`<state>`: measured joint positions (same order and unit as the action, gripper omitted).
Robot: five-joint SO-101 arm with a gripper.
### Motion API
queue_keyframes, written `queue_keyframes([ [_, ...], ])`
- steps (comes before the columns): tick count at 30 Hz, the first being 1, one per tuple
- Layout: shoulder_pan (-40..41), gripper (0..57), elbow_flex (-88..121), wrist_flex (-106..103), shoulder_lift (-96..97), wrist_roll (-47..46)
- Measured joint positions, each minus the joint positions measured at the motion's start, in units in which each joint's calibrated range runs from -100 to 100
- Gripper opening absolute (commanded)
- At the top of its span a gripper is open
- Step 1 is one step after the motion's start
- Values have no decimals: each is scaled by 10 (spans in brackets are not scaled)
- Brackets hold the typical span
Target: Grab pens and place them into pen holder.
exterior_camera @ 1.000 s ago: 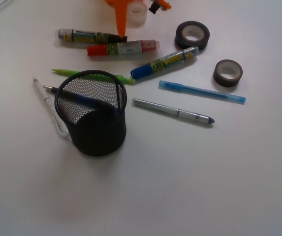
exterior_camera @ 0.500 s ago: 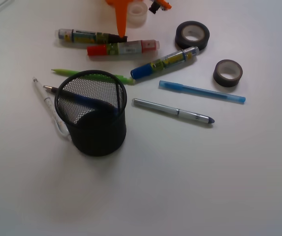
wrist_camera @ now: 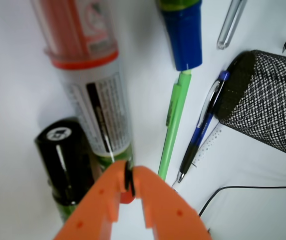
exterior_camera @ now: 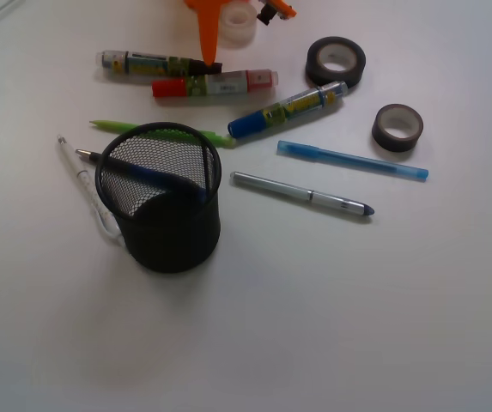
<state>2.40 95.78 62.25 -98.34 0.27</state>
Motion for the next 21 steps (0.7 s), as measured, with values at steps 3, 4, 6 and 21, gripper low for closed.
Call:
queue_keyframes([
  [3, 3, 8, 0, -2, 2, 6],
  [4, 3, 8, 0, -3, 10, 15],
  [6, 3, 13, -10, -7, 35, 42],
  [21, -21, 222, -326, -11, 517, 68],
])
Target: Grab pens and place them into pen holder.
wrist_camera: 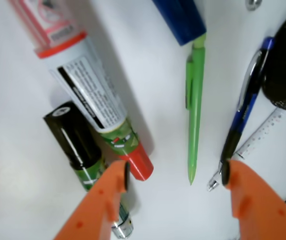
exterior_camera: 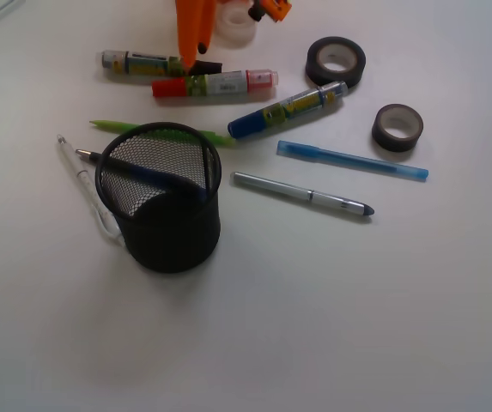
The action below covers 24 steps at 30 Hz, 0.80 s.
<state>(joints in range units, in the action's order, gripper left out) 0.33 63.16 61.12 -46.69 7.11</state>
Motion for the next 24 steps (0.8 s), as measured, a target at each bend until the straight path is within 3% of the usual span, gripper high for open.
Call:
queue_keyframes([
  [24, -15, 222, -376, -3, 547, 2],
])
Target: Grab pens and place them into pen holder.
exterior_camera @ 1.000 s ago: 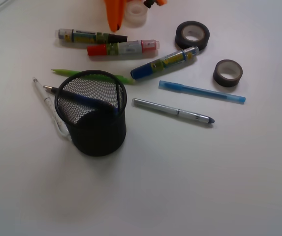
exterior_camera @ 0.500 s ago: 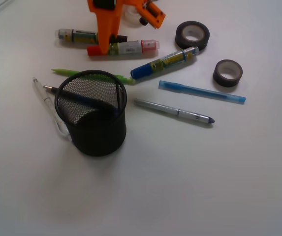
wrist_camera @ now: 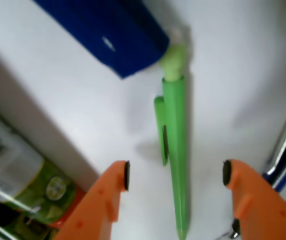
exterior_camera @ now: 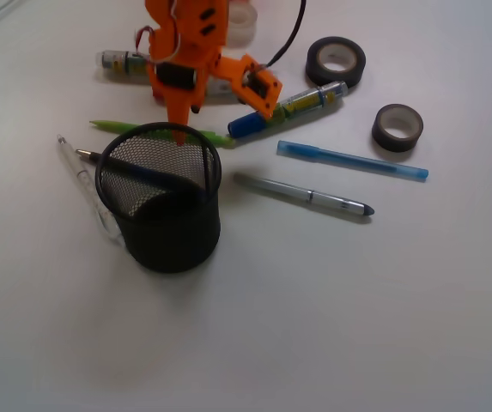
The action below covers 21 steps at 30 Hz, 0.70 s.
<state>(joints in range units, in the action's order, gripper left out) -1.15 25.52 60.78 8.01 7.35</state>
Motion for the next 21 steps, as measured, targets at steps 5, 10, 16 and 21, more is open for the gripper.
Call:
queue_keyframes([
  [5, 0, 194, -58, 5, 71, 0],
  [10, -13, 9, -113, 33, 110, 0],
  [16, -18, 3, -125, 44, 116, 0],
  [21, -27, 3, -124, 79, 80, 5],
])
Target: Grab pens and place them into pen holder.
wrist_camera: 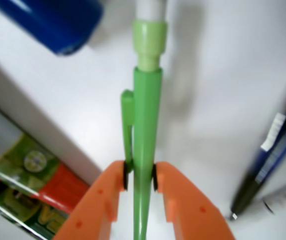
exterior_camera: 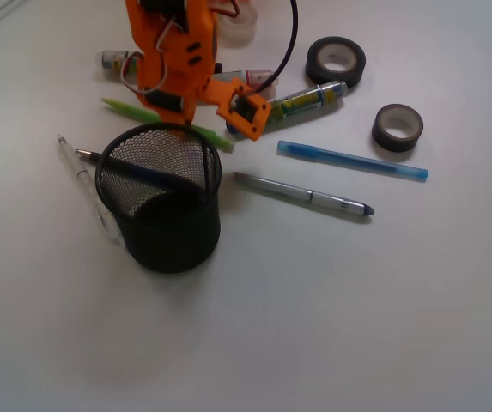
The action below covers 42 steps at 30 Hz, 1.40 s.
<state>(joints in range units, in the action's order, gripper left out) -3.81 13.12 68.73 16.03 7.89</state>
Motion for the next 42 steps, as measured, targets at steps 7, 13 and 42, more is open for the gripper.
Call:
queue_keyframes([
  [7, -56, 3, -12, 80, -251, 65],
  [13, -50, 3, -60, 48, -453, 177],
  [42, 52, 131, 299, -950, -217, 368],
])
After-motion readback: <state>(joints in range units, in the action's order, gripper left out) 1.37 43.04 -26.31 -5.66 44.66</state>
